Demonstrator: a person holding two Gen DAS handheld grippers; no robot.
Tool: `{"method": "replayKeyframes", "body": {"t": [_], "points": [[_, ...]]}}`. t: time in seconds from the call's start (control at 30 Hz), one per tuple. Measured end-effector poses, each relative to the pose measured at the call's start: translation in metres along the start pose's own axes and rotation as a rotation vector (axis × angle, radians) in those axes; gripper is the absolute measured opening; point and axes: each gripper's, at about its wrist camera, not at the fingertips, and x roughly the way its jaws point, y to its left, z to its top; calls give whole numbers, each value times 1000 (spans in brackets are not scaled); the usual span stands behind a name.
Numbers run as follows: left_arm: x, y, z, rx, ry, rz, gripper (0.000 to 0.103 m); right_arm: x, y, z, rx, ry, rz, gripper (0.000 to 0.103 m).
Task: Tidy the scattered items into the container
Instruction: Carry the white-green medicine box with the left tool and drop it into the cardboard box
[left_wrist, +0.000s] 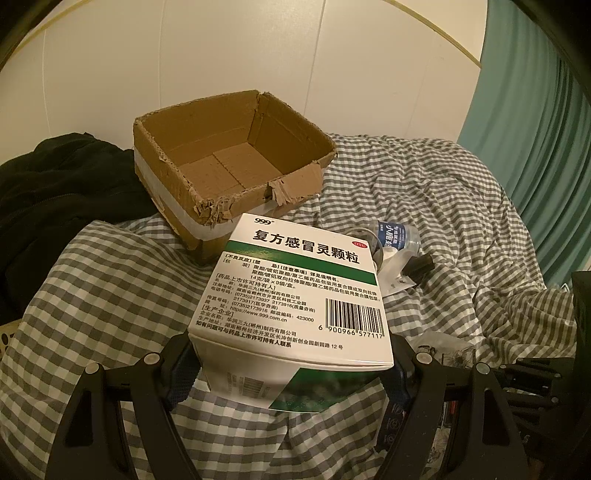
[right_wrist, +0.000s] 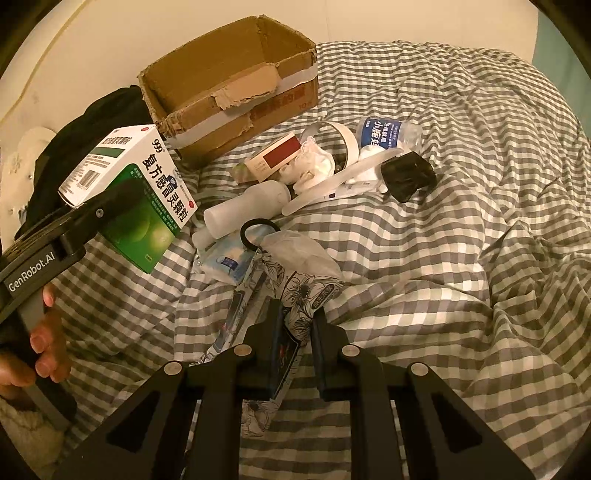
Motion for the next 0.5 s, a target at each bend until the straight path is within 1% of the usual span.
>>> {"method": "replayKeyframes", "body": {"t": [0.13, 0.27, 0.37, 0.5], "points": [[0, 0, 0, -1, 0, 0, 82, -3, 0, 2, 3, -9, -1, 14], [-3, -1, 7, 3, -11, -2, 82, -13, 3, 10, -14, -38, -13, 14], [-8, 0, 17, 8, -37, -6, 82, -22, 7, 19, -40, -72, -30, 14], [-13, 3, 42, 18, -82, -12, 82, -34, 11, 38, -62, -114, -35, 14]]}}
